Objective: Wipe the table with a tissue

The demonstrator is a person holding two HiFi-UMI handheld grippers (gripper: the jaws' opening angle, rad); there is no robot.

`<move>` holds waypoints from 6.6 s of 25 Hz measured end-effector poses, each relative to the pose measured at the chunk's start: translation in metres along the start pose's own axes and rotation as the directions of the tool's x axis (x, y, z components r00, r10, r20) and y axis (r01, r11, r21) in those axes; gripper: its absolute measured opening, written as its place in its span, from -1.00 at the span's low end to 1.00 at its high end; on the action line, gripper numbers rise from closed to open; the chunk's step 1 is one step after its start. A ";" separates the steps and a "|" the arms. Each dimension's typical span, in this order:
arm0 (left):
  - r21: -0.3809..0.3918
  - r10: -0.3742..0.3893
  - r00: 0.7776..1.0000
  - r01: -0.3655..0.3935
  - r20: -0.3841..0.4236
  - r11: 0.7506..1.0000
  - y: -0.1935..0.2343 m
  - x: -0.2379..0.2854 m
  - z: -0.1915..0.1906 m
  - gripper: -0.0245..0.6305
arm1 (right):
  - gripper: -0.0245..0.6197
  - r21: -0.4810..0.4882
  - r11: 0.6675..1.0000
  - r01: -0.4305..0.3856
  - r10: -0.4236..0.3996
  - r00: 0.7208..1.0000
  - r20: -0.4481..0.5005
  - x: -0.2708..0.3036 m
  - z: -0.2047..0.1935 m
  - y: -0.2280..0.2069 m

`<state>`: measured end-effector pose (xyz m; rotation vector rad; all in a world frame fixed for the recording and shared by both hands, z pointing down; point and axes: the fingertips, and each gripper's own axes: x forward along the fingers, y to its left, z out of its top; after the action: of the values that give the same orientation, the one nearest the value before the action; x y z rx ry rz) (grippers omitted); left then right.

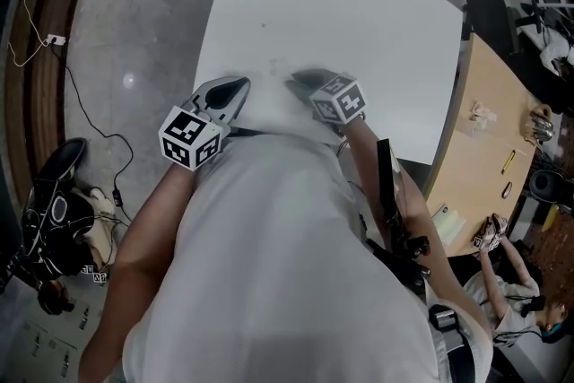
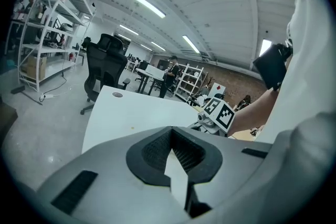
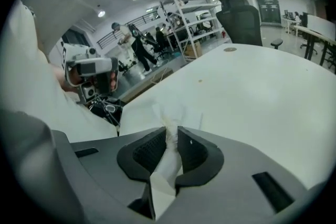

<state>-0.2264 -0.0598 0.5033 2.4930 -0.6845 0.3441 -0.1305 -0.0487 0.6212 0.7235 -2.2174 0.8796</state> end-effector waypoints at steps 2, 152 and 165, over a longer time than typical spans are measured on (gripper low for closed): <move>0.001 0.009 1.000 -0.009 0.009 1.000 0.005 -0.004 0.003 -0.91 | -0.70 0.018 1.000 0.023 -0.024 0.998 0.065 -0.010 0.015 -0.008; -0.024 0.045 0.987 -0.049 -0.153 0.998 -0.119 0.169 0.018 -0.91 | -0.70 0.150 0.910 0.387 -0.403 0.910 0.094 -0.209 0.026 -0.416; -0.036 0.021 0.986 -0.027 -0.167 0.999 -0.116 0.179 0.017 -0.91 | -0.71 0.043 0.926 0.375 -0.376 0.927 0.003 -0.182 0.040 -0.411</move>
<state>-0.0125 -0.0559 0.5067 2.3891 -0.6466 0.5365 0.2511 -0.2892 0.6264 1.1298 -1.9777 0.7278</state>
